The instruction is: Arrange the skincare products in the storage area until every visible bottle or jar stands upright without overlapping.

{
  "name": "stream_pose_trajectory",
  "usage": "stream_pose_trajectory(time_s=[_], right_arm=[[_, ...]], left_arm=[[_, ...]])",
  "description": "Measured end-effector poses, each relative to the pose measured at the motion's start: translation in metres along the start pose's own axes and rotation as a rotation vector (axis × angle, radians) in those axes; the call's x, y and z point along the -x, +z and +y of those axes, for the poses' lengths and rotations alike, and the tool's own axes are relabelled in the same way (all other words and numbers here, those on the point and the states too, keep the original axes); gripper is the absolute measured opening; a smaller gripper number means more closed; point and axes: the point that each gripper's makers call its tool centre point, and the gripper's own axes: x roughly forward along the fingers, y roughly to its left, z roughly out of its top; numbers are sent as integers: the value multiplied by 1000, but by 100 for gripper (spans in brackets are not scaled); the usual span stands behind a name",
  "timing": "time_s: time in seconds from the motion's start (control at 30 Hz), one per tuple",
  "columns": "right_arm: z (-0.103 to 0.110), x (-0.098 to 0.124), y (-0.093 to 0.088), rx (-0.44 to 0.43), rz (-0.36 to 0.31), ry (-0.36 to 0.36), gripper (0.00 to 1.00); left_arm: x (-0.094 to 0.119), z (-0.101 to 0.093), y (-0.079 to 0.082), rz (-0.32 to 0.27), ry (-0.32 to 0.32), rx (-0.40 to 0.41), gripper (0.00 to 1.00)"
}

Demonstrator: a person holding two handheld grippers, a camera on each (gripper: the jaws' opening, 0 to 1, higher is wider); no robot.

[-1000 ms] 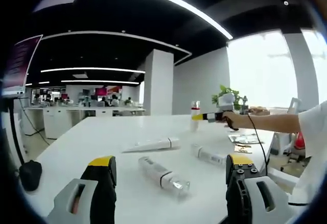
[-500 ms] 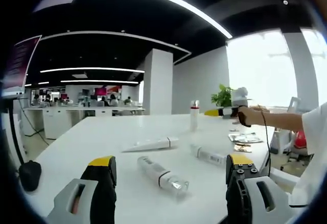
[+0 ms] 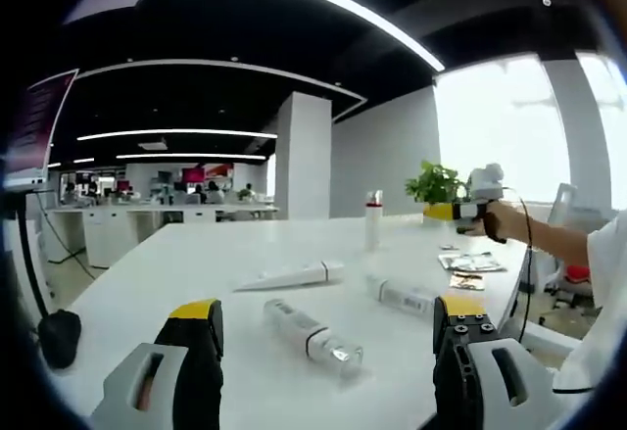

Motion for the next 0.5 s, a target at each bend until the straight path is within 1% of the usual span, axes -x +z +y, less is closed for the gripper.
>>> stream_pose_trajectory(time_s=[0.07, 0.2, 0.27, 0.33, 0.5], right_arm=[[3, 6, -5, 11, 8, -15, 98], [10, 17, -8, 33, 14, -11, 100], [14, 25, -7, 23, 10, -11, 100], [20, 32, -4, 3, -1, 7, 100], [29, 48, 2, -14, -36, 10, 100]], left_arm=[[0, 1, 0, -2, 1, 4, 91], [-1, 3, 0, 1, 10, 1, 91], [-2, 2, 0, 2, 7, 1, 91], [-3, 1, 0, 3, 4, -1, 90], [-5, 0, -2, 8, 0, -7, 89]])
